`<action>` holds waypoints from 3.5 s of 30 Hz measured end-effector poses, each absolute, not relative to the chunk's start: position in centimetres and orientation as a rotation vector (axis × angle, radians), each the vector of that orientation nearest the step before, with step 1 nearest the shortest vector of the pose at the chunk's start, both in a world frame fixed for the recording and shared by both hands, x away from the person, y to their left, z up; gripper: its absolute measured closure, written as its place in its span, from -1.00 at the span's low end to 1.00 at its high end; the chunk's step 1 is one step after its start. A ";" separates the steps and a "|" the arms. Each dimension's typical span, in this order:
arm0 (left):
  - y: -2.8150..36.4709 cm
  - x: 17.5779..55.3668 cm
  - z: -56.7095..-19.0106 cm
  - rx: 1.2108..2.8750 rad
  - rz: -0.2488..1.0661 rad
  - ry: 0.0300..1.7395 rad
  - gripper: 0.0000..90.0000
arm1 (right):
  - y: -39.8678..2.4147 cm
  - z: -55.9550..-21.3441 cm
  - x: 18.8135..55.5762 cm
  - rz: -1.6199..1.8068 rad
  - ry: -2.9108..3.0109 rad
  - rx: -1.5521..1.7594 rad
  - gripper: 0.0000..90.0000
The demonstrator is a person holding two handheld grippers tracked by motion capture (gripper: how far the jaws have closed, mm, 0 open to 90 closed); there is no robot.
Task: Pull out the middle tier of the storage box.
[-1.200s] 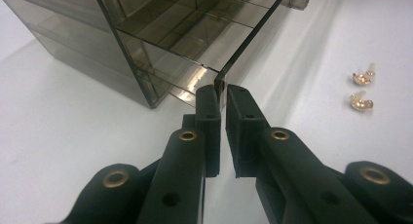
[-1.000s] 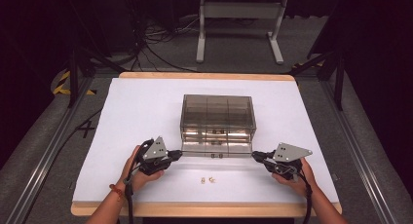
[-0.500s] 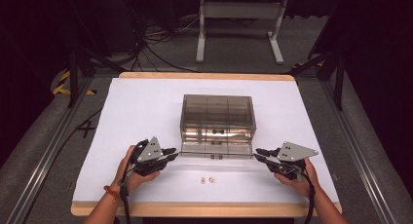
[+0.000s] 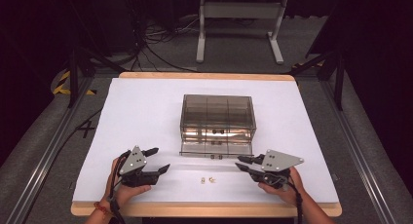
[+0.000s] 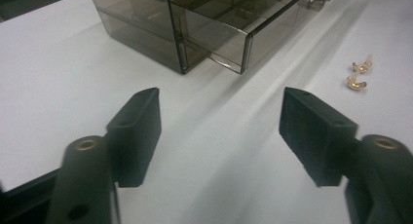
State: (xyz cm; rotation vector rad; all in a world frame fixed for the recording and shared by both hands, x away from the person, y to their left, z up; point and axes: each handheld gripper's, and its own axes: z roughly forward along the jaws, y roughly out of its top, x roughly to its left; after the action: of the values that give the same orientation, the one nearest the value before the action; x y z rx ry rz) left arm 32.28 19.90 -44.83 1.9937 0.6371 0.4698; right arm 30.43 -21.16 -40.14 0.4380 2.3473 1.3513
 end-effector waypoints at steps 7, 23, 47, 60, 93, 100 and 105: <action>18.7 32.4 -45.6 2.015 0.465 0.640 -0.66 | -16.5 -42.7 30.4 1.287 2.506 0.320 0.63; 18.7 32.7 -45.6 2.022 0.422 0.632 -0.71 | -13.7 -45.4 31.3 1.167 2.624 0.307 0.89; 18.8 32.8 -45.6 2.023 0.416 0.628 -0.71 | -17.5 -42.4 31.0 1.288 2.493 0.356 0.90; 18.8 32.8 -45.6 2.025 0.413 0.626 -0.69 | -18.6 -40.7 30.9 1.300 2.424 0.365 0.90; 19.1 32.9 -45.6 2.028 0.406 0.635 -0.70 | -16.0 -37.6 33.9 1.234 2.378 0.377 0.90; 19.1 32.9 -45.6 2.030 0.403 0.632 -0.70 | -14.7 -38.2 35.0 1.209 2.414 0.401 0.90; 19.1 32.9 -45.6 2.032 0.403 0.634 -0.70 | -14.5 -38.6 35.5 1.196 2.421 0.424 0.90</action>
State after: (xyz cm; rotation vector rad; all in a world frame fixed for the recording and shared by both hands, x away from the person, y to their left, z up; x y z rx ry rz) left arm 32.92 19.07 -45.61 2.0320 0.6340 0.4026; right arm 35.52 -14.48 -38.60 0.4241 2.4214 1.1957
